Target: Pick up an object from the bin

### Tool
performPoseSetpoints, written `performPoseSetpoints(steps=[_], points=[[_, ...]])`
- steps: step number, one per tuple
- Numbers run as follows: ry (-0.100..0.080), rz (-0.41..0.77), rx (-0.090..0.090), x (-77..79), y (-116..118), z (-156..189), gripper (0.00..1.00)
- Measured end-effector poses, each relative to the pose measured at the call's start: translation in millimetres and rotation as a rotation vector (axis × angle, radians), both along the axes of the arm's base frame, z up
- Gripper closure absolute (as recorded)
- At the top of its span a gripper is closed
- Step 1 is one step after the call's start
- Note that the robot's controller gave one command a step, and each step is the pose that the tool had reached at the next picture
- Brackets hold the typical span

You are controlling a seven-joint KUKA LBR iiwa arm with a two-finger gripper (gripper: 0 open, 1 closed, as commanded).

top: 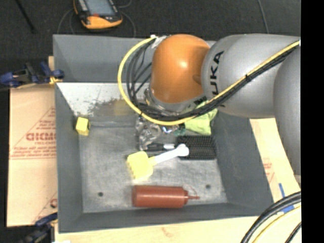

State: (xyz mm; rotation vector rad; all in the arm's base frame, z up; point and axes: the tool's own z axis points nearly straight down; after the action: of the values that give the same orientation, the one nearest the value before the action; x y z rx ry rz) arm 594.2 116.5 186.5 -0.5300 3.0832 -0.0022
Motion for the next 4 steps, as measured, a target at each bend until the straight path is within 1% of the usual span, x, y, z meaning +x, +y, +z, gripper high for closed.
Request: performPoseSetpoints(steps=[1,2,3,4], points=[[0.018,0.056,-0.002,-2.6,-4.2,27.4,1.0],[-0.005,-0.002,0.002,-17.6,-23.1,44.3,1.0],[0.013,0.073,0.0,-83.8,-22.8,-43.5,0.0],[0.011,0.073,0.0,-83.3,-22.7,-42.9,0.0]])
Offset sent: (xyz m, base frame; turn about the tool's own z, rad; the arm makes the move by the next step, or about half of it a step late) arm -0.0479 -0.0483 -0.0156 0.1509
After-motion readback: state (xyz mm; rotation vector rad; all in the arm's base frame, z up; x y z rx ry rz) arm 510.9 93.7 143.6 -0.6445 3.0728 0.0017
